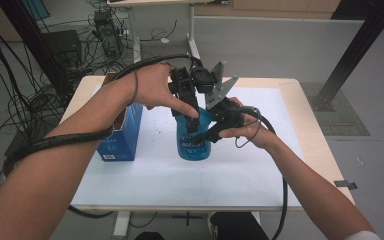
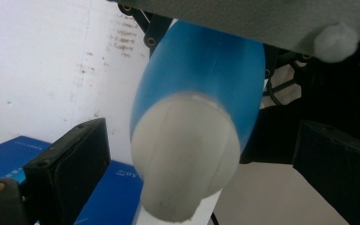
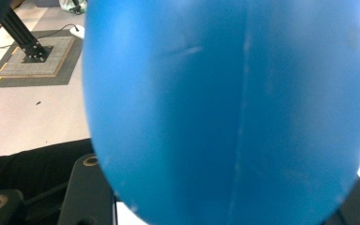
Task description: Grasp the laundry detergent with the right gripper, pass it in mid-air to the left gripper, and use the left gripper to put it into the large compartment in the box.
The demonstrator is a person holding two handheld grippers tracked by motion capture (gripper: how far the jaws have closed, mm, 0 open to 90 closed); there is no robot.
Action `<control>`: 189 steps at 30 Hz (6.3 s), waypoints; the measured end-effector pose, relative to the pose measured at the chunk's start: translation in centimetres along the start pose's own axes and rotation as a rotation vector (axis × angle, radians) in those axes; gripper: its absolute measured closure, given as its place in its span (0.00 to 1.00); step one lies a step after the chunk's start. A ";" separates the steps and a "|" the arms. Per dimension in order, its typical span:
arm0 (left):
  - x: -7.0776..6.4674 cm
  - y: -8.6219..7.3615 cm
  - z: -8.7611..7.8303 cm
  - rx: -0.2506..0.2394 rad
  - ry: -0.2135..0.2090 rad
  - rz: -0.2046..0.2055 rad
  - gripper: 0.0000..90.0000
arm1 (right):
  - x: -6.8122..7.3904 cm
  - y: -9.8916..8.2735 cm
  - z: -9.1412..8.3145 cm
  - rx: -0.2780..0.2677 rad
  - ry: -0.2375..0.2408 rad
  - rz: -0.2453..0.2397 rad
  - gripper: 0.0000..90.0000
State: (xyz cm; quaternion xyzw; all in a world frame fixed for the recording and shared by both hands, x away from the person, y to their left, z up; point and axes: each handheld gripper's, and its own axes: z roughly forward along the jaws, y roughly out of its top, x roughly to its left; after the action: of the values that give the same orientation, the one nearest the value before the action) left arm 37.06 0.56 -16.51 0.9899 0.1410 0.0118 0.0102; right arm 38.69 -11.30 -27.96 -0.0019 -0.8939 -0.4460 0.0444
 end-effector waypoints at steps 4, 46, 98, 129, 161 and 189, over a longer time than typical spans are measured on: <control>0.0 0.0 0.2 -0.003 -0.006 0.000 0.05 | 0.1 0.0 -0.1 -0.003 -0.001 -0.011 0.48; -0.5 0.6 0.7 -0.060 -0.024 -0.002 0.06 | 0.6 0.5 -0.7 -0.035 0.015 -0.050 0.48; -0.5 0.5 0.1 -0.048 -0.009 0.025 0.06 | 0.7 0.5 -0.9 -0.032 0.015 -0.033 0.48; -0.6 0.4 0.0 -0.048 -0.004 0.028 0.06 | 0.6 0.6 -1.0 -0.038 0.011 -0.041 0.48; -0.6 0.3 -0.2 -0.052 -0.004 0.030 0.06 | 0.6 0.6 -1.1 -0.036 0.008 -0.047 0.48; -0.8 0.3 -0.1 -0.059 -0.001 0.029 0.06 | 0.6 0.7 -1.1 -0.040 0.006 -0.054 0.48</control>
State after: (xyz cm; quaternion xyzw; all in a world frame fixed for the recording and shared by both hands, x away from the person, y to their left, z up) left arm 36.41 0.03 -16.37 0.9911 0.1262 0.0155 0.0395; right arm 38.17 -11.77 -26.74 0.0229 -0.8844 -0.4649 0.0352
